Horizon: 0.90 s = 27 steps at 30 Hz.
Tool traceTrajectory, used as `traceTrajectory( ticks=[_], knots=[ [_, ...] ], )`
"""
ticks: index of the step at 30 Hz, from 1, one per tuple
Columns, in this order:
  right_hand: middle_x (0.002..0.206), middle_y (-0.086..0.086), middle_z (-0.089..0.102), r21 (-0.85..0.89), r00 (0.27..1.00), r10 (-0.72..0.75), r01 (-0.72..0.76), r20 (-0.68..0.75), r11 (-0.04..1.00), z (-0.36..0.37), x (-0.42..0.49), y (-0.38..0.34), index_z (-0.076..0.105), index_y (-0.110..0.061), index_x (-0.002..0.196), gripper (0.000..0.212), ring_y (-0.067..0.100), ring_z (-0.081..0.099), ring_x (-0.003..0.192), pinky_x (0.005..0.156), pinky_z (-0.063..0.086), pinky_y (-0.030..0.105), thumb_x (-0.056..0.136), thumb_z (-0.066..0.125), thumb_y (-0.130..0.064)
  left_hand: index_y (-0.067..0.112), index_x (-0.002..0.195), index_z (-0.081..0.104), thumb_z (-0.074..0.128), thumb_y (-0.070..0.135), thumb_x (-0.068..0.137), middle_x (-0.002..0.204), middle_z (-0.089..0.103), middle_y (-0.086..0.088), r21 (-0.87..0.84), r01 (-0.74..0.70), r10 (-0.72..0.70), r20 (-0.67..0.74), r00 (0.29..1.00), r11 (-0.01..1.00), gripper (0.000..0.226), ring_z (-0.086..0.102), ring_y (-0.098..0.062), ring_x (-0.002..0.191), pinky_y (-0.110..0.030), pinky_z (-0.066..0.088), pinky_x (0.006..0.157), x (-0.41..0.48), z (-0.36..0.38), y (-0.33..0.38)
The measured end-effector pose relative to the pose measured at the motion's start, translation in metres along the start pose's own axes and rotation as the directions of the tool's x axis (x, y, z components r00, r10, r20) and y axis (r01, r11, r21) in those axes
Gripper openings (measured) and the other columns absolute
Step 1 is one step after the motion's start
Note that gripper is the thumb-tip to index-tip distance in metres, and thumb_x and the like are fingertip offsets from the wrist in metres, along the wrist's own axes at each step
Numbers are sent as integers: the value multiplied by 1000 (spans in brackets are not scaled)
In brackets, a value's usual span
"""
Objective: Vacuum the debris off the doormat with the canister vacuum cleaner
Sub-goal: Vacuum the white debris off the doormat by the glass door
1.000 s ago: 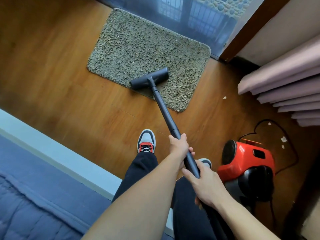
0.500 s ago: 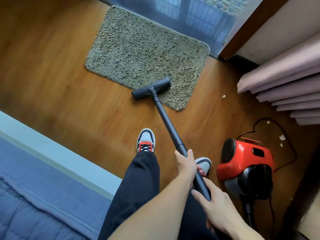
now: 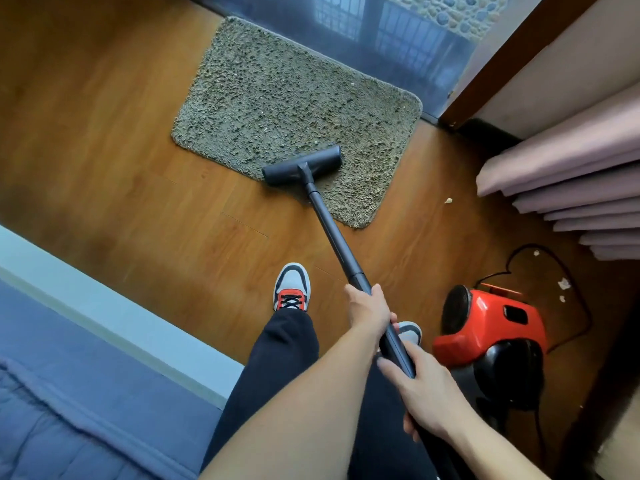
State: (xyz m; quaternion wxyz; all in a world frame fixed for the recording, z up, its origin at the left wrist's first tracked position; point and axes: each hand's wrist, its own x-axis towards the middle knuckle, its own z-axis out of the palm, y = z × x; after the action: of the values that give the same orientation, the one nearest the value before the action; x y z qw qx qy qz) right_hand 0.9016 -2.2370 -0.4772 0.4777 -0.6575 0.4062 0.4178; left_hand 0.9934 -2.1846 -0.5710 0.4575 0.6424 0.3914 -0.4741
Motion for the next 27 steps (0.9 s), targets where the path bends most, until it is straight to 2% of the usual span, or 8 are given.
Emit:
traceTrajectory(
  ticks=[4,6,9,12,16,19,21,27],
  knots=[
    [102,-12,70,-110,991,-25,11,-129,994,-9,-21,41,53,-41,137,45,9,69,88,73,47,20,93,63,-47,26,129,26,42,36,103,89,60,-15,-33,54,-52,73,996,998,32,56,-16,50,-30,58,52,-15,25,-36],
    [110,-12,69,-107,989,-37,21,-143,994,-8,-23,46,51,-40,141,50,9,65,94,82,46,23,93,65,-45,27,137,24,43,38,103,104,64,-20,-38,58,-56,68,996,998,41,58,-16,52,-31,59,53,-14,28,-42],
    [111,-6,70,-84,993,-48,39,-111,996,1,-15,38,46,-40,144,52,10,63,72,75,56,31,95,62,-46,28,149,17,43,39,103,103,64,-15,-23,24,-24,40,999,999,54,57,-9,46,-28,59,53,-6,21,-38],
    [112,0,70,-89,994,-43,33,-105,995,9,-1,23,41,-36,147,54,11,65,66,58,57,23,97,57,-48,29,151,17,43,37,103,83,56,-8,-55,-6,8,31,999,998,54,54,-9,46,-25,56,50,2,7,-22],
    [115,5,68,-90,992,-40,29,-119,995,16,14,5,41,-33,146,54,11,62,62,50,52,18,97,57,-50,27,145,24,44,36,103,81,51,-8,-83,-6,11,52,999,997,47,53,-10,50,-24,53,48,11,-5,-1],
    [122,-1,67,-100,991,-13,0,-135,995,12,5,2,41,-36,147,55,13,68,88,72,55,22,96,59,-49,30,149,16,44,36,103,76,52,-7,-66,27,-21,86,996,997,54,53,-9,47,-25,54,49,6,-5,-2],
    [125,-7,66,-118,990,9,-25,-140,993,7,-8,6,43,-40,146,58,12,65,109,90,48,22,93,64,-48,26,150,16,45,37,103,78,54,-8,-61,57,-50,113,992,996,56,53,-8,43,-27,54,49,-3,-1,-12],
    [119,-26,48,-175,989,51,-75,-136,982,6,-24,7,38,-48,144,64,3,53,131,90,33,5,89,69,-50,30,155,9,46,41,103,96,65,-13,-48,118,-113,100,989,992,65,58,-10,52,-27,58,55,-15,3,-29]
  ],
)
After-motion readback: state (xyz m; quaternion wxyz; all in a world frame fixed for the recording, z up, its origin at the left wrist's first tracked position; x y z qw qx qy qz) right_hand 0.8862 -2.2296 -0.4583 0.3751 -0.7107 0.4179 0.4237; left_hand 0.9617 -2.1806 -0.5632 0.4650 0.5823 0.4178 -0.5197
